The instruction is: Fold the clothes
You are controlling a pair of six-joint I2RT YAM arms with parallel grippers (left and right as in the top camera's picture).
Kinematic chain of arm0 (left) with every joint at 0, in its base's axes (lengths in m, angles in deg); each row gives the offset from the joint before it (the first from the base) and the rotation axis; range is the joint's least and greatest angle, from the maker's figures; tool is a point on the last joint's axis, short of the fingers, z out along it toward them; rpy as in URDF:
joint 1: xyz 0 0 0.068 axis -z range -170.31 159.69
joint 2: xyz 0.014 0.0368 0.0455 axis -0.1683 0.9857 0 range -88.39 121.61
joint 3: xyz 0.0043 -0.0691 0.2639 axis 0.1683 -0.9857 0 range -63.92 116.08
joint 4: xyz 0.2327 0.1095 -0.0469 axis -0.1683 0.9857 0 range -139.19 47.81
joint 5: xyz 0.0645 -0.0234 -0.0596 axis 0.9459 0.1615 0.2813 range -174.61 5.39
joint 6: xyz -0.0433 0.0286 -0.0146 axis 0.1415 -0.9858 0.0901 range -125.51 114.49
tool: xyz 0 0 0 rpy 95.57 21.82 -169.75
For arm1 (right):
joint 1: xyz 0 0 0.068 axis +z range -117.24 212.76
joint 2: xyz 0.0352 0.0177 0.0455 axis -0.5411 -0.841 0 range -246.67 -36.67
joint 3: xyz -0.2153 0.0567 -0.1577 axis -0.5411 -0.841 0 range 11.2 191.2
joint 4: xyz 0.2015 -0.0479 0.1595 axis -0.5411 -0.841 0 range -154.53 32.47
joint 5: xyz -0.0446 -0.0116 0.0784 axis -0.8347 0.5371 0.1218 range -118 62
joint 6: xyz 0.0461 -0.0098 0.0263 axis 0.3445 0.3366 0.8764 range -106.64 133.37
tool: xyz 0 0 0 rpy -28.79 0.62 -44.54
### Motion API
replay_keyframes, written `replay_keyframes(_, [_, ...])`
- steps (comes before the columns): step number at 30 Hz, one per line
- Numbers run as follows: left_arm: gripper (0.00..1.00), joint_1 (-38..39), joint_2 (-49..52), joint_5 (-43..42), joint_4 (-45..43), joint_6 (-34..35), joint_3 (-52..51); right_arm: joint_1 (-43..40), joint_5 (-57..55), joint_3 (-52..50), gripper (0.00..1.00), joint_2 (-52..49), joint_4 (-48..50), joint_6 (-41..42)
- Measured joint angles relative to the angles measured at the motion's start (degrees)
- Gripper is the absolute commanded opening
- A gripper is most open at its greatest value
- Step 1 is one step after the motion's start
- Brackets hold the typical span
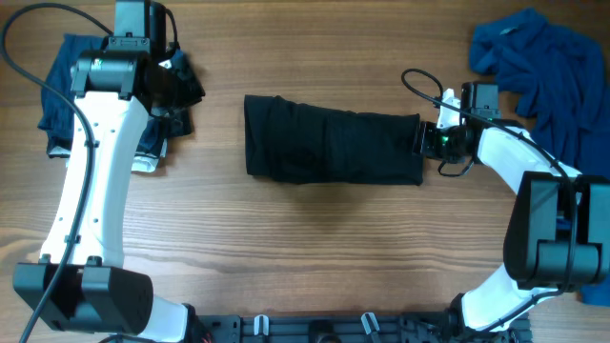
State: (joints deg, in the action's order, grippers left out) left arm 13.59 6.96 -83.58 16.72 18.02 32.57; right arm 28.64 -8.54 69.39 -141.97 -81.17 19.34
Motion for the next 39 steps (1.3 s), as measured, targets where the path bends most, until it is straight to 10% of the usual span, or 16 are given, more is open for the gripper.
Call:
replay_keyframes(11, [0.33,0.00,0.00,0.00,0.13,0.00,0.00,0.00,4.42,0.13,0.41,-1.33,0.28,0.20])
replay_keyframes(13, [0.33,0.00,0.00,0.00,0.11,0.00,0.00,0.00,4.59,0.13,0.04,-1.33,0.00,0.17])
replay_keyframes(39, [0.34,0.00,0.00,0.00,0.33,0.00,0.00,-21.46,2.34,20.63,0.04,-2.34,-23.34,-2.84])
